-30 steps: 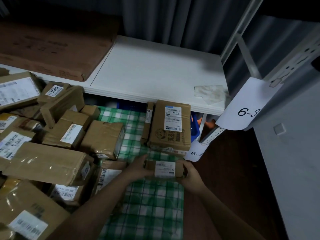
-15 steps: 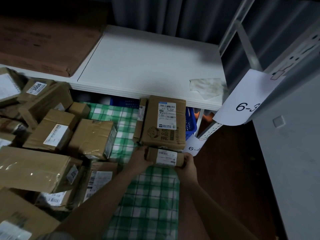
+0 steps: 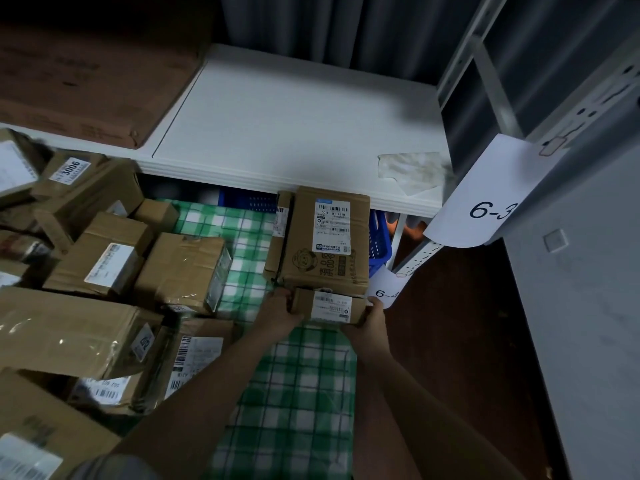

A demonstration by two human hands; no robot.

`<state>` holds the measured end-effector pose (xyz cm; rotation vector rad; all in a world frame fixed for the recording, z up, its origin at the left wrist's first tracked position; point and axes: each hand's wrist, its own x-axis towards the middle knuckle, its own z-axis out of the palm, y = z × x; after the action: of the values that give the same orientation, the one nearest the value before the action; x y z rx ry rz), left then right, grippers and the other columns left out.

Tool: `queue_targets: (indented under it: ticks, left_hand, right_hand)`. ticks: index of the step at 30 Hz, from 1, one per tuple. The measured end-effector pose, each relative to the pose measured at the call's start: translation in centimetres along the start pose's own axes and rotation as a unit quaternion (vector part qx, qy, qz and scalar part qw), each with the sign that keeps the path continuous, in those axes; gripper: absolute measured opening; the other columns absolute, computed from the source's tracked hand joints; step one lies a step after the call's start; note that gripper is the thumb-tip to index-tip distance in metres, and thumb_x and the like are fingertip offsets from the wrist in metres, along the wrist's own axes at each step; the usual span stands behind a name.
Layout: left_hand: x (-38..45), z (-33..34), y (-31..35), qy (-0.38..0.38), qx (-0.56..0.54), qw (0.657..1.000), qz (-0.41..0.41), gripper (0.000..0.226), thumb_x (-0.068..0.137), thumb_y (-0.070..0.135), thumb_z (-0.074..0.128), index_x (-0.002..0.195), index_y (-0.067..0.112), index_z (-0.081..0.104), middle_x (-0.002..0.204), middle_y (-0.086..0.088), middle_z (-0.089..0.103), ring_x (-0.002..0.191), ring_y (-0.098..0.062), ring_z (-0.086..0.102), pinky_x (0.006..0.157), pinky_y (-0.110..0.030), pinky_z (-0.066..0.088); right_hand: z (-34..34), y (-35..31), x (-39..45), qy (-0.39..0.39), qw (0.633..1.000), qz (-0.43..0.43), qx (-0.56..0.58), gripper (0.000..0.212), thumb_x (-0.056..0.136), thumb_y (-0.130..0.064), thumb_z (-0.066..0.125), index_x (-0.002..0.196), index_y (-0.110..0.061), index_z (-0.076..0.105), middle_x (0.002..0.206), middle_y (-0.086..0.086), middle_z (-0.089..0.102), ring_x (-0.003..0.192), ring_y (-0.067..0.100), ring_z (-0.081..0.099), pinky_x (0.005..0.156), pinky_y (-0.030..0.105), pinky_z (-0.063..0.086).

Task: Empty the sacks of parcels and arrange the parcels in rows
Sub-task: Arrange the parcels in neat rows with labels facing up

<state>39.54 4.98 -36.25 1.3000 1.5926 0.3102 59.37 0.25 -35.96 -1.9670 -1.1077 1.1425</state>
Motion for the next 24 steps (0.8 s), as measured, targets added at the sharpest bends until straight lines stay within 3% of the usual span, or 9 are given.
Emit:
queue_targets:
  ticks: [3,5,7,10,14,16,19,22,24]
  left_hand:
    - [-0.3,-0.1,0.2,-0.003,0.005,1.0,0.003,0.052,0.085,0.018,0.069,0.132,0.009,0.049,0.126,-0.013,0.055,0.109,-0.025,0.058,0.094,-0.035,0.05]
    - [-0.5,-0.4,0.3,-0.005,0.006,1.0,-0.001,0.052,0.086,0.02,0.067,0.134,0.01,0.049,0.129,-0.012,0.054,0.112,-0.025,0.057,0.095,-0.036,0.049]
    - [-1.0,-1.2,0.3,0.002,0.009,1.0,-0.009,0.048,0.087,0.021,0.066,0.131,0.011,0.05,0.127,-0.012,0.053,0.11,-0.025,0.057,0.089,-0.033,0.05]
    - [-1.6,-2.9,0.0,0.027,0.028,0.999,-0.011,0.045,0.088,0.02,0.063,0.131,0.013,0.05,0.126,-0.013,0.053,0.105,-0.026,0.058,0.08,-0.03,0.05]
    - [-3.0,-6.3,-1.3,0.073,0.056,0.996,-0.005,0.04,0.09,0.013,0.058,0.129,0.012,0.051,0.129,-0.012,0.052,0.108,-0.029,0.058,0.085,-0.032,0.051]
    - [-3.4,-7.7,-1.1,0.103,0.071,0.992,0.007,0.038,0.092,0.008,0.055,0.129,0.009,0.051,0.125,-0.011,0.053,0.111,-0.032,0.056,0.084,-0.032,0.049]
    - [-4.5,-10.9,-1.4,0.156,0.082,0.984,0.016,0.046,0.092,0.0,0.048,0.137,0.008,0.045,0.129,-0.016,0.05,0.116,-0.036,0.051,0.09,-0.039,0.048]
    - [-4.7,-14.1,-1.8,0.177,0.097,0.979,0.028,0.045,0.091,0.003,0.05,0.135,0.008,0.047,0.13,-0.018,0.053,0.118,-0.036,0.049,0.092,-0.044,0.047]
    - [-4.7,-15.7,-1.6,0.19,0.107,0.976,0.031,0.042,0.09,0.005,0.052,0.131,0.004,0.049,0.127,-0.019,0.055,0.12,-0.037,0.048,0.096,-0.042,0.044]
  right_hand:
    - [0.2,-0.3,-0.2,-0.007,0.999,0.009,-0.033,0.08,0.061,-0.031,0.081,0.127,-0.019,0.037,0.127,0.007,0.05,0.113,0.024,0.056,0.086,0.048,0.056]
    - [0.3,-1.4,-1.2,0.012,0.996,-0.005,-0.091,0.088,0.07,-0.023,0.082,0.14,-0.014,0.03,0.133,0.004,0.036,0.123,0.025,0.042,0.1,0.047,0.045]
    - [0.5,-1.9,-2.0,0.066,0.976,-0.073,-0.196,0.097,0.071,-0.028,0.083,0.147,-0.008,0.026,0.143,0.012,0.031,0.133,0.031,0.029,0.109,0.045,0.031]
    - [1.3,-3.3,-3.3,0.117,0.941,-0.187,-0.256,0.091,0.069,-0.028,0.083,0.143,-0.005,0.035,0.142,0.02,0.038,0.13,0.036,0.032,0.108,0.049,0.034]
    - [4.3,-6.8,-4.0,0.148,0.907,-0.291,-0.268,0.075,0.073,-0.024,0.078,0.134,-0.007,0.038,0.136,0.024,0.046,0.121,0.044,0.045,0.098,0.058,0.041]
    - [6.1,-8.5,-4.0,0.104,0.9,-0.33,-0.266,0.058,0.078,-0.024,0.064,0.13,-0.008,0.043,0.133,0.023,0.048,0.12,0.041,0.044,0.097,0.057,0.041]
    - [10.2,-11.4,-4.0,-0.002,0.892,-0.341,-0.298,0.05,0.081,-0.03,0.049,0.125,-0.007,0.055,0.13,0.022,0.05,0.121,0.039,0.04,0.096,0.056,0.042]
    - [13.6,-14.4,-3.9,-0.097,0.9,-0.273,-0.325,0.047,0.093,-0.029,0.052,0.138,-0.016,0.048,0.145,0.016,0.034,0.136,0.037,0.025,0.108,0.051,0.029]
    - [15.2,-16.0,-3.3,-0.133,0.883,-0.262,-0.366,0.051,0.097,-0.031,0.049,0.146,-0.021,0.037,0.154,0.01,0.021,0.141,0.033,0.016,0.112,0.047,0.023]
